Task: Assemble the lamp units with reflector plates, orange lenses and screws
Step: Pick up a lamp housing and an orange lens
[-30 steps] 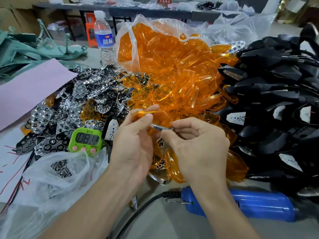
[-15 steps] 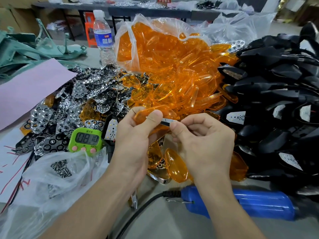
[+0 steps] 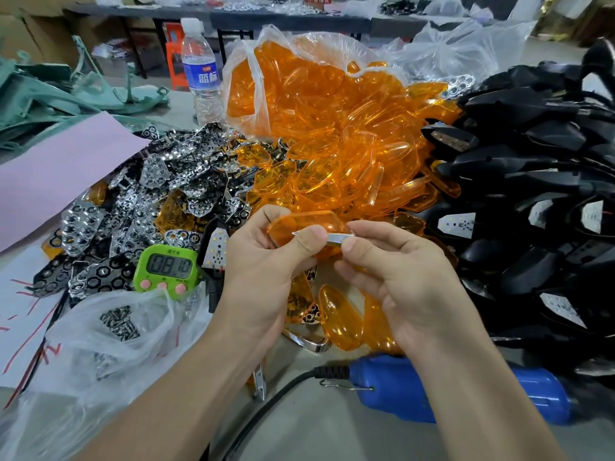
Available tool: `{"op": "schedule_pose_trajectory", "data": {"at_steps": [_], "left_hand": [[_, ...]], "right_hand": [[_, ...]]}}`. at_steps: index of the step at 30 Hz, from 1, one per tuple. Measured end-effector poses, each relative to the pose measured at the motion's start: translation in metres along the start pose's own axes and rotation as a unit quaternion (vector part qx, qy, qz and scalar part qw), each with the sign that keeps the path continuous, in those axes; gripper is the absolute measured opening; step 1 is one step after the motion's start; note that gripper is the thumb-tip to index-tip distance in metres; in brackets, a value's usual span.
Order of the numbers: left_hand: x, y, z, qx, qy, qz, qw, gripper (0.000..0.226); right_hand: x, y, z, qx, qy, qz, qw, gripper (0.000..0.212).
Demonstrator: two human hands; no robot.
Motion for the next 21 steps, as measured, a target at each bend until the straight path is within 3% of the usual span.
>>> {"op": "schedule_pose_trajectory", "data": {"at_steps": [5, 9, 13, 21], "left_hand": [[-0.004, 0.007, -0.003, -0.008, -0.073, -0.012, 0.997, 0.033], [-0.002, 0.017, -0.009, -0.064, -0.135, -0.069, 0.986, 0.035], [-0.001, 0.023, -0.010, -0.034, -0.170, -0.049, 0.984, 0.047], [0.001, 0.016, -0.009, -0.051, -0.137, -0.049, 0.988, 0.030]], "right_hand": [[0.003, -0.014, -0.003, 0.038, -0.066, 0.074, 0.994, 0.041], [0.008, -0.020, -0.010, 0.034, -0.091, 0.129, 0.987, 0.036], [0.012, -0.024, -0.017, 0.021, -0.117, 0.157, 0.980, 0.027], [0.011, -0.023, -0.015, 0.024, -0.122, 0.133, 0.983, 0.023]]}}
Point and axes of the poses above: each hand's wrist, its own x-axis away from the middle knuckle, its own z-axis out of the back of the hand, y = z × x, the point moved 6 cm from there along -x, towards the middle knuckle, and after that the axes turned 3 degrees about z, right-handed, at the moved point
